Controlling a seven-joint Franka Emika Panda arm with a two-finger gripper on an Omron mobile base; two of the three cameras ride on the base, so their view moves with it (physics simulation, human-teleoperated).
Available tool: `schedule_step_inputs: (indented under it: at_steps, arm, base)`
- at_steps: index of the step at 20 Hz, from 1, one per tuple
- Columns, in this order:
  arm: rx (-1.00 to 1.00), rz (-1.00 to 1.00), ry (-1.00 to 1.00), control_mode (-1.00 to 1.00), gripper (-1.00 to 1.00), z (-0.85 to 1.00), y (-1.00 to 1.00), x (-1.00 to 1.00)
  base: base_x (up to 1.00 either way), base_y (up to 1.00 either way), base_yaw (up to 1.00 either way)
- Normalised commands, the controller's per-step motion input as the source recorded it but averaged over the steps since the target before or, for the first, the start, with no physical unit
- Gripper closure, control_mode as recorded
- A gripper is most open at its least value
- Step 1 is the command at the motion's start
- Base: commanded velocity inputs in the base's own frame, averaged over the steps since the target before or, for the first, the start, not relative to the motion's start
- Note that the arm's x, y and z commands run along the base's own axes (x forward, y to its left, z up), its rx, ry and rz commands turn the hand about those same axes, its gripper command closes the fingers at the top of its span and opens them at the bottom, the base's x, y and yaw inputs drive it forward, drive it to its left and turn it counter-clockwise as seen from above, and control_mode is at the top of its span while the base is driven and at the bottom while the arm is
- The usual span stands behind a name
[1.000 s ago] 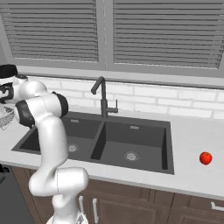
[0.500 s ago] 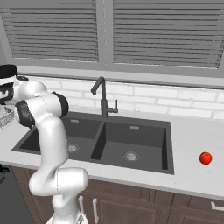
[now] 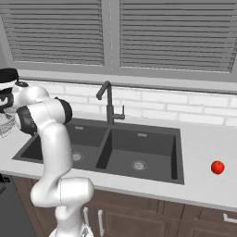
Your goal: Put the colander in the sink, put the apple, tangerine in the colander, and turn on the sink faucet and pour water over the colander.
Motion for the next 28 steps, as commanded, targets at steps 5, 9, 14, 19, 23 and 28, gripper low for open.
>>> schedule_step_inputs:
  at_steps: [5,9,14,19,23,28]
  arm:
    - [0.00,0.00,0.00,-1.00,-1.00,-0.17,0.09,0.00]
    - [0.00,0.00,0.00,-1.00,-1.00,-0.21,0.01,0.00]
    - [0.00,0.00,0.00,-1.00,-1.00,-0.27,0.10,0.00]
    - [0.00,0.00,0.00,-1.00,1.00,-0.22,0.19,0.00]
    - [0.00,0.00,0.00,-1.00,1.00,0.00,0.02,0.00]
    - [0.00,0.00,0.00,-1.00,1.00,0.00,0.00,0.00]
  base:
    - [0.00,0.00,0.00]
    - [0.00,0.00,0.00]
    - [0.00,0.00,0.00]
    - [0.00,0.00,0.00]
    - [0.00,0.00,0.00]
    - [0.00,0.00,0.00]
